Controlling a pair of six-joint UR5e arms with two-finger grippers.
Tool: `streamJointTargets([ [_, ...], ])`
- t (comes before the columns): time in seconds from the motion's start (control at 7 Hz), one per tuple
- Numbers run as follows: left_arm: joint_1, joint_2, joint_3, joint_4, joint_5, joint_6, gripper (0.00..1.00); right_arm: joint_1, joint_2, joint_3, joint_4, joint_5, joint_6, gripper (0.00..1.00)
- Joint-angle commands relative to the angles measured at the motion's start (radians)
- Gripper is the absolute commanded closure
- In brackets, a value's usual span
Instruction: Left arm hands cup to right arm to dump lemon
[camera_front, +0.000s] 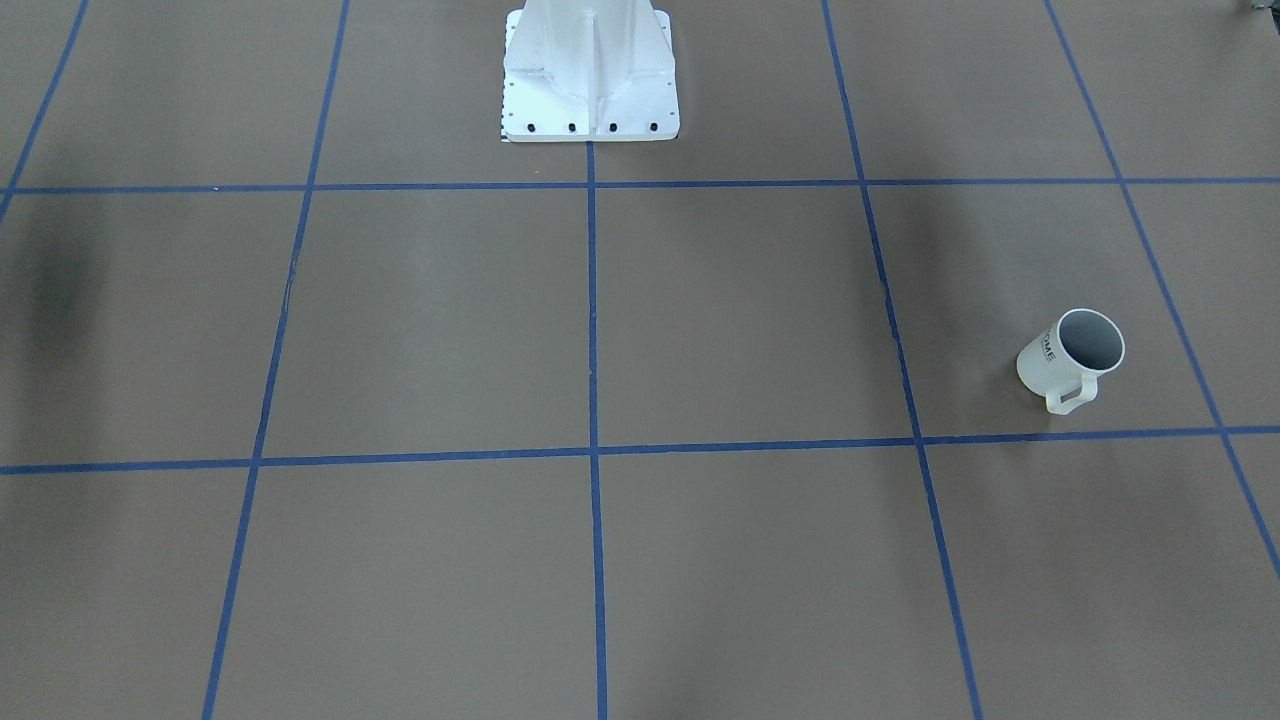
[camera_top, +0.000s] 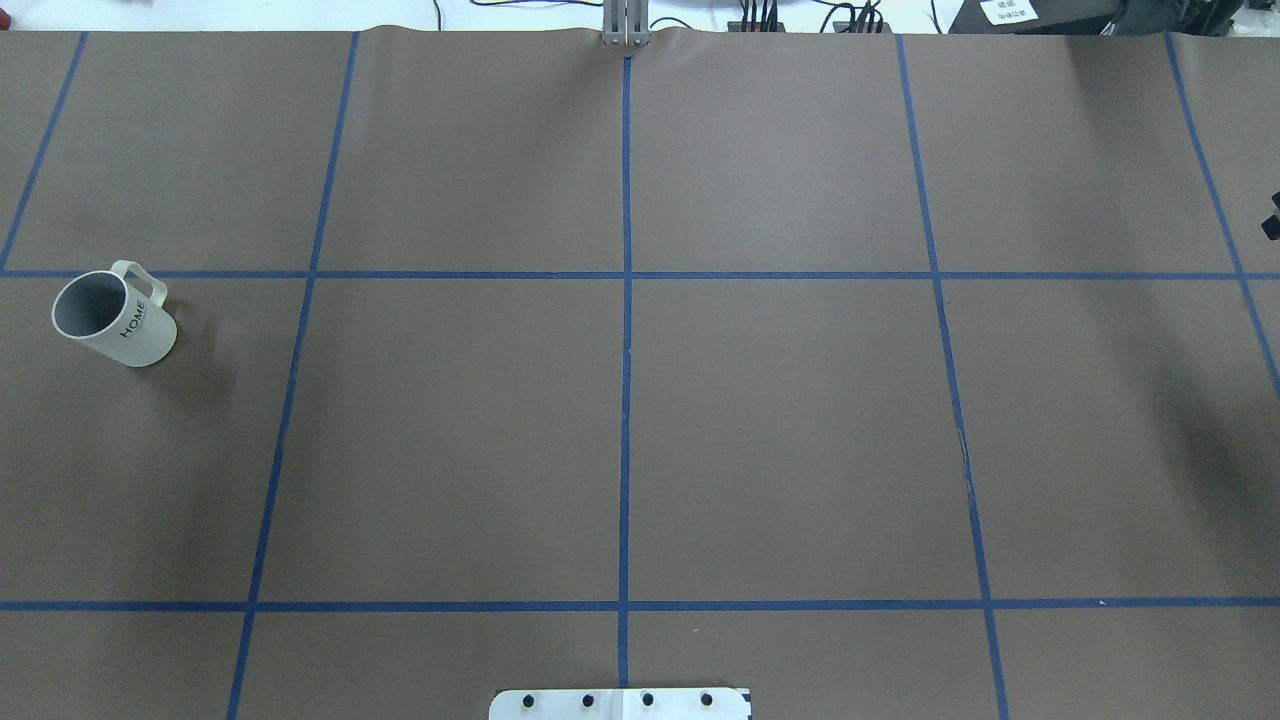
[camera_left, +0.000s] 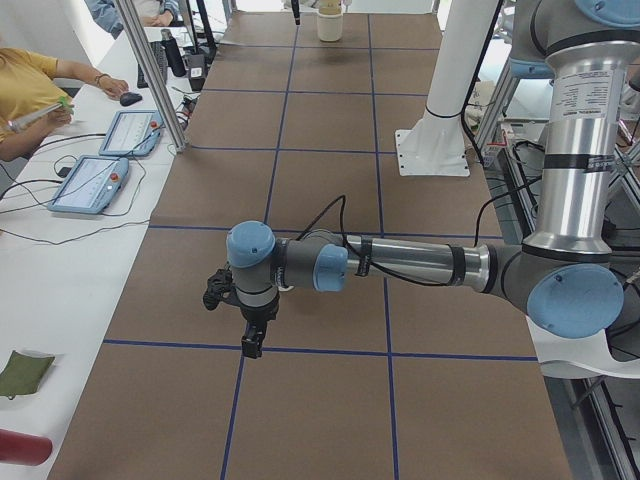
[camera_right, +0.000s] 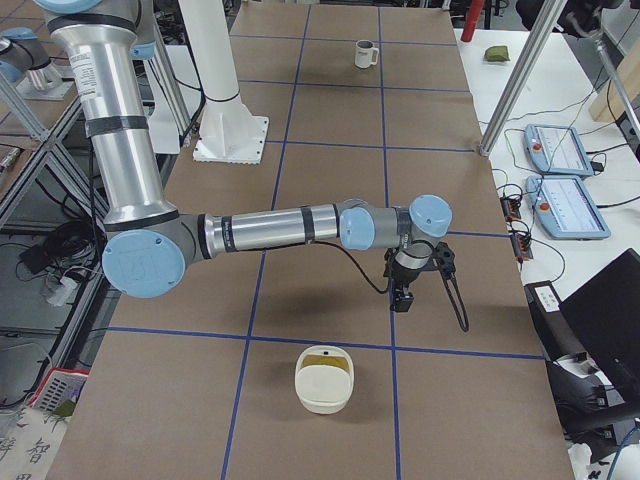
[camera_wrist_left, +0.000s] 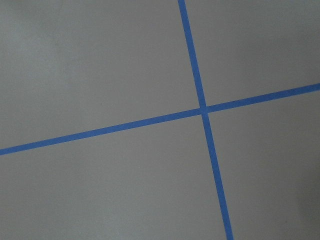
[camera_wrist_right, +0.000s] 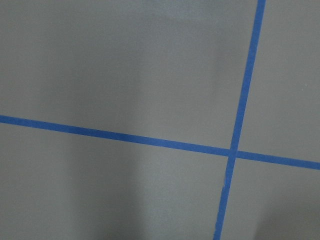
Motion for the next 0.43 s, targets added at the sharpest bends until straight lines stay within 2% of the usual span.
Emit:
streamJointTargets([
  [0.0, 0.000, 0.000, -0.001, 0.000, -0.001, 0.000, 0.00, -0.003, 0.000, 0.000, 0.000, 0.000, 0.000, 0.00],
  [0.29, 0.000, 0.000, -0.001, 0.000, -0.004, -0.002, 0.00, -0.005, 0.000, 0.000, 0.000, 0.000, 0.000, 0.00],
])
